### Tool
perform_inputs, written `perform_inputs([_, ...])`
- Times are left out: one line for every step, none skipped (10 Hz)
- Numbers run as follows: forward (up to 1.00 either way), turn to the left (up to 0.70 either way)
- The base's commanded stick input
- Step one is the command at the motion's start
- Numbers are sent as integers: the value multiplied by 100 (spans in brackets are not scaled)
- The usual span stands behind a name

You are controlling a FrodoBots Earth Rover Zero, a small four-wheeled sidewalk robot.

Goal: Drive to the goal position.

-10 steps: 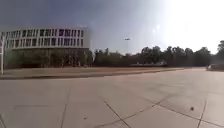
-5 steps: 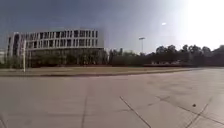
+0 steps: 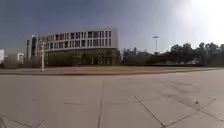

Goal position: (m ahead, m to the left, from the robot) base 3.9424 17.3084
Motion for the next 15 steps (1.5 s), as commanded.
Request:
perform_inputs([-68,-28])
perform_inputs([-68,-28])
perform_inputs([-67,-28])
perform_inputs([-67,-28])
perform_inputs([-67,-15])
perform_inputs([-51,0])
perform_inputs([6,0])
perform_inputs([11,0])
perform_inputs([70,15])
perform_inputs([70,35])
perform_inputs([70,35])
perform_inputs([70,35])
perform_inputs([70,35])
perform_inputs([70,35])
perform_inputs([70,35])
